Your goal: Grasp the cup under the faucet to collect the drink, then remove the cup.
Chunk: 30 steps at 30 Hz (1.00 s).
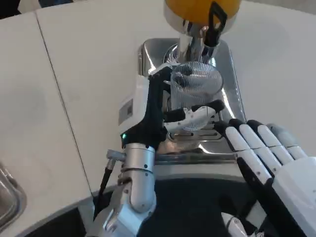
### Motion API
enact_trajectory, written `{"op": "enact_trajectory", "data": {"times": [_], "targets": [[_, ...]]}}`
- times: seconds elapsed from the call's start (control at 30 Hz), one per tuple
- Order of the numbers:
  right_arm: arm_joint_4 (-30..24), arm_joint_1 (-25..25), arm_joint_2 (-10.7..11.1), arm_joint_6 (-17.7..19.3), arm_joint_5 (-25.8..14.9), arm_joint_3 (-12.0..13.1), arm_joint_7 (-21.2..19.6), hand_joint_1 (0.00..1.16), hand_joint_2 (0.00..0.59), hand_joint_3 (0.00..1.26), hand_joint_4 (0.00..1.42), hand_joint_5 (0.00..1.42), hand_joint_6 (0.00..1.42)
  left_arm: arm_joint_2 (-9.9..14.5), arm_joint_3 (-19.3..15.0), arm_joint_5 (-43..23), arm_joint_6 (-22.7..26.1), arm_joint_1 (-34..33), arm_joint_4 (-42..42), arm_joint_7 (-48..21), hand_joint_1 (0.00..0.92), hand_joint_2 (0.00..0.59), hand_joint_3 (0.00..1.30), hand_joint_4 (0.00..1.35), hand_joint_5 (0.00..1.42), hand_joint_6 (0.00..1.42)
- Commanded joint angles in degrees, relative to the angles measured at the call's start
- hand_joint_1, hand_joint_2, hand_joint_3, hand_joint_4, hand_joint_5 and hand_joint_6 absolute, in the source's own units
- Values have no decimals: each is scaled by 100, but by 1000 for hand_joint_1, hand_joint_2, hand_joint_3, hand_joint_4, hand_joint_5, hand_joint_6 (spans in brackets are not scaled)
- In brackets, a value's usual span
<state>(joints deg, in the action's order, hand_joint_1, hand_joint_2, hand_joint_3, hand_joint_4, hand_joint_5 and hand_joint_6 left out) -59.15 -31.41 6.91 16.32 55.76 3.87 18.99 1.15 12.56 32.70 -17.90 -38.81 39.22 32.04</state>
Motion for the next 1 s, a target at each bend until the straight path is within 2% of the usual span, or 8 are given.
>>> {"op": "enact_trajectory", "data": {"times": [0.03,0.17,0.23,0.3,0.4,0.7,0.9,1.0], "targets": [[-85,-146,-24,88,-62,63,1,293,585,0,0,0,0,10,174,147,-105,-286,281,254,719,0,1162,1086,1344,1424],[-85,-190,-73,149,-63,85,-35,294,585,2,0,0,0,37,231,144,-117,-381,489,344,708,0,1110,1109,1315,1424],[-85,-198,-109,182,-58,100,-28,294,585,3,0,0,0,71,296,173,-79,-378,520,321,642,0,869,1041,1186,1424],[-85,-203,-136,202,-56,108,-11,295,585,3,0,0,0,106,330,166,-74,-374,529,273,494,12,627,785,1044,1307],[-85,-198,-169,191,-31,76,31,295,585,4,0,0,0,167,346,134,-85,-382,521,251,394,40,424,545,899,1203],[-79,-56,-195,52,70,-97,135,296,585,12,0,0,0,509,465,273,-85,-385,459,337,364,48,196,349,760,1061],[-53,94,-170,-50,119,-220,207,296,585,13,0,0,0,604,454,225,-64,-290,415,339,346,49,178,296,726,1012],[-33,140,-160,-84,140,-268,212,296,585,14,0,0,0,656,449,168,-127,-218,347,244,333,42,147,214,626,859]]}}
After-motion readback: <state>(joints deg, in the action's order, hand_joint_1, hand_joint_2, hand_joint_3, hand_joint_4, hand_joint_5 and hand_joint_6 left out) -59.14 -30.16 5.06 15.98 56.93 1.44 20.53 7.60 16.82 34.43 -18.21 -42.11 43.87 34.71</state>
